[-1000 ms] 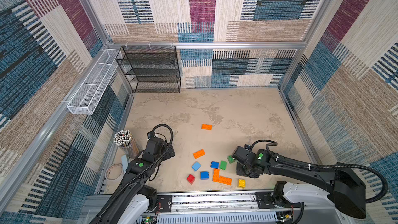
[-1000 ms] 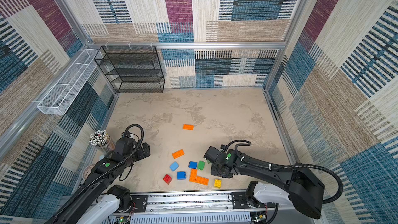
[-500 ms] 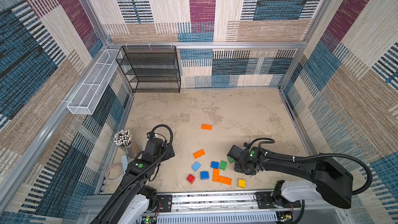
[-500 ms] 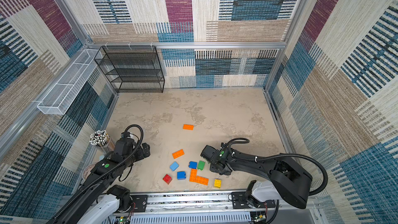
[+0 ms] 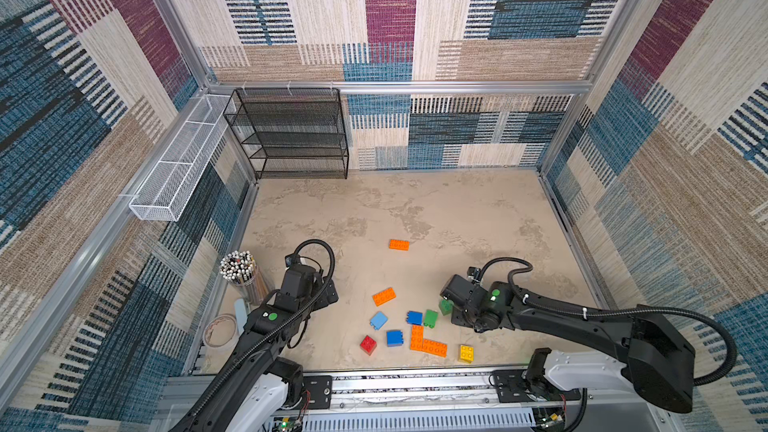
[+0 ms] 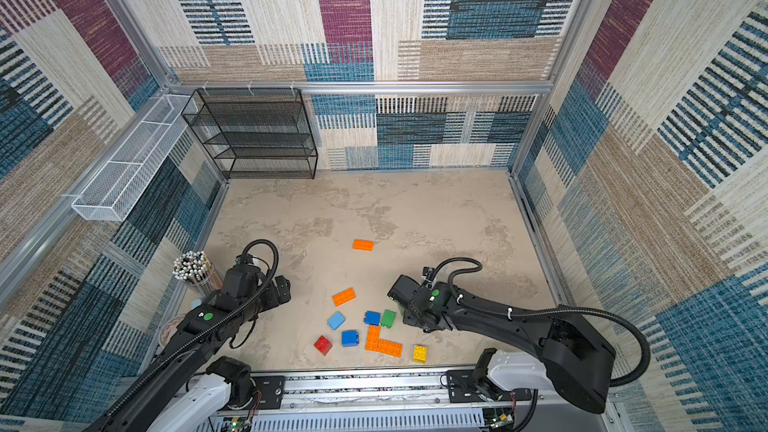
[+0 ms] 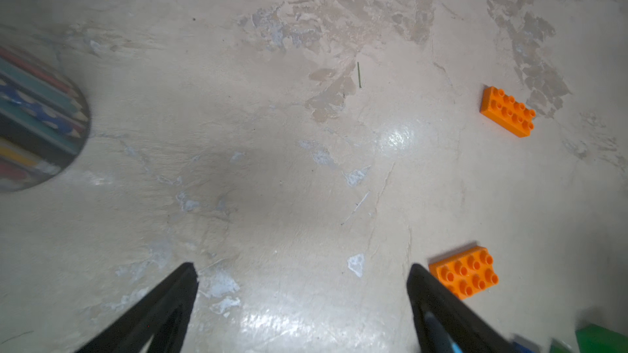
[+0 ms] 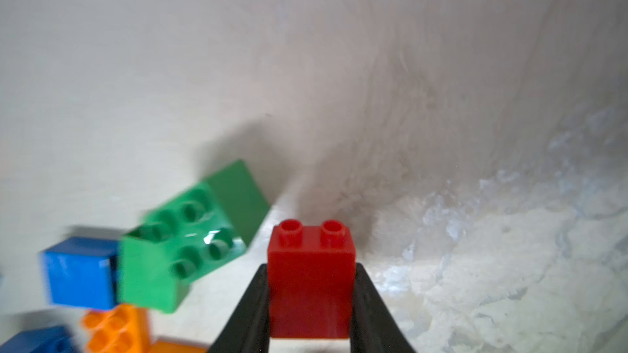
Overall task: Assemble the letter p with lego
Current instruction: Pick up the lego brick from the center of the board.
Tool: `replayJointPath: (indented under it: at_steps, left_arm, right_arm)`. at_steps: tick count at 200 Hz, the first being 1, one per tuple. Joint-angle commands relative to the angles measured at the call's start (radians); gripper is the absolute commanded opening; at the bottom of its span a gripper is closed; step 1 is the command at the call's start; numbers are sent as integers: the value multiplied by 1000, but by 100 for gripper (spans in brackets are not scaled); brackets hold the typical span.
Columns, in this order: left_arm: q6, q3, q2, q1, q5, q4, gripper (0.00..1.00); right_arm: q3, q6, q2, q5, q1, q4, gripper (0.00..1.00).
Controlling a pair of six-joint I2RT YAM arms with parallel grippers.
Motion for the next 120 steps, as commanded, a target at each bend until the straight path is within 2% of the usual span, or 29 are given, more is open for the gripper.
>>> replayJointPath:
  at_steps: [1, 42, 80, 120]
  left_arm:
    - [-25, 66, 52, 1, 136, 22, 98]
    - [-6, 304, 223, 1, 343, -118, 96]
    - [34, 463, 331, -6, 585, -223, 91]
    - [75, 555, 373, -60, 651, -301, 82]
  right_arm:
    - [45, -181, -72, 54, -1, 107, 23]
    - [111, -491, -113, 57, 0, 392, 22]
    - [60, -733, -107, -2, 1, 703, 23]
    - [-21, -880, -85, -128, 4, 944, 22]
